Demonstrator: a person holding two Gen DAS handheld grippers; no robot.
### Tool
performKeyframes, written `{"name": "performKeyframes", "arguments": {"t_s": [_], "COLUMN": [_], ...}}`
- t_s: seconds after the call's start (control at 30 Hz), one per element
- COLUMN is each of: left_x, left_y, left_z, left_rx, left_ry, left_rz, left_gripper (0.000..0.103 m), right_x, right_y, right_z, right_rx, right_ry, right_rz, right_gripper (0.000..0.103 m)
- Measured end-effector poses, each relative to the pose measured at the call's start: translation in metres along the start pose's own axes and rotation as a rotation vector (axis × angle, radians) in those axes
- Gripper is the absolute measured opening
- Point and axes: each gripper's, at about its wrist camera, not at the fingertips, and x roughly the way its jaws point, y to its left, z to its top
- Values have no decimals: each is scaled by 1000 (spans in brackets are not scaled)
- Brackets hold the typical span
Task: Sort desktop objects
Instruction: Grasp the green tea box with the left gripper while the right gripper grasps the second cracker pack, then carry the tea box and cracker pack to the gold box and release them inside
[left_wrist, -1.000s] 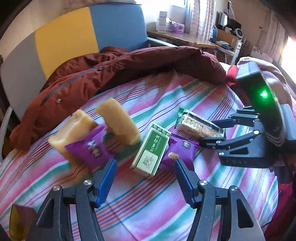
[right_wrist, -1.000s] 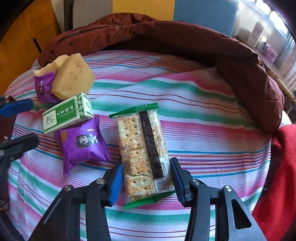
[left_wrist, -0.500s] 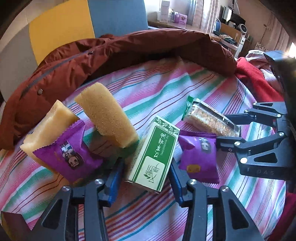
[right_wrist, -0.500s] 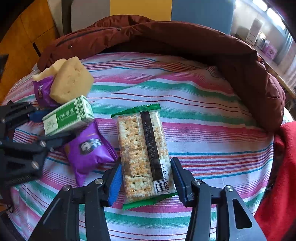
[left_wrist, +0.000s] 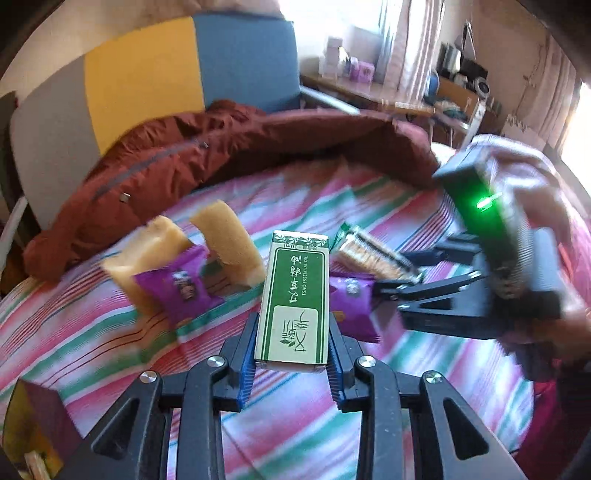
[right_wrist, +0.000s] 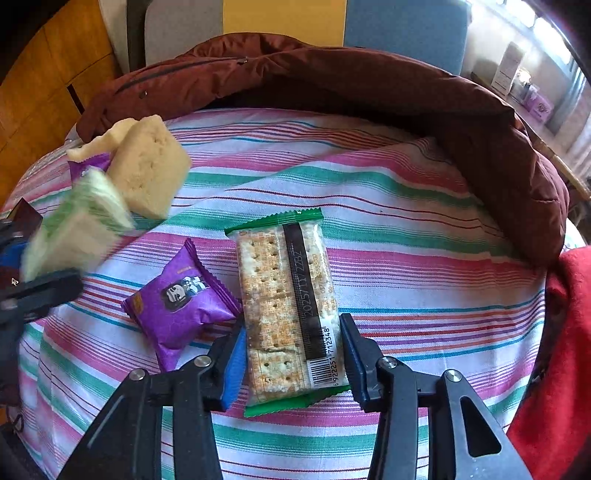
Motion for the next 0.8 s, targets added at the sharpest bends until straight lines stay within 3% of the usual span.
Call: {"name": "performKeyframes", "arguments": {"t_s": [0.37, 0.67, 0.8], "left_x": [-83, -118, -132], "left_y": [18, 45, 52], "left_z": [-23, -56, -68], "left_rx": [-88, -159, -184], "left_ry": [-129, -150, -166], "left_rz": [149, 195, 211], "left_gripper": [32, 32, 32], "right_x": [-18, -31, -48], "right_y": [5, 27, 18], "right_z": [-13, -8, -12], "right_rx": [38, 76, 98], "right_ry": [-29, -58, -89], "right_rz": [-35, -99, -123], "right_gripper": [47, 47, 47]}}
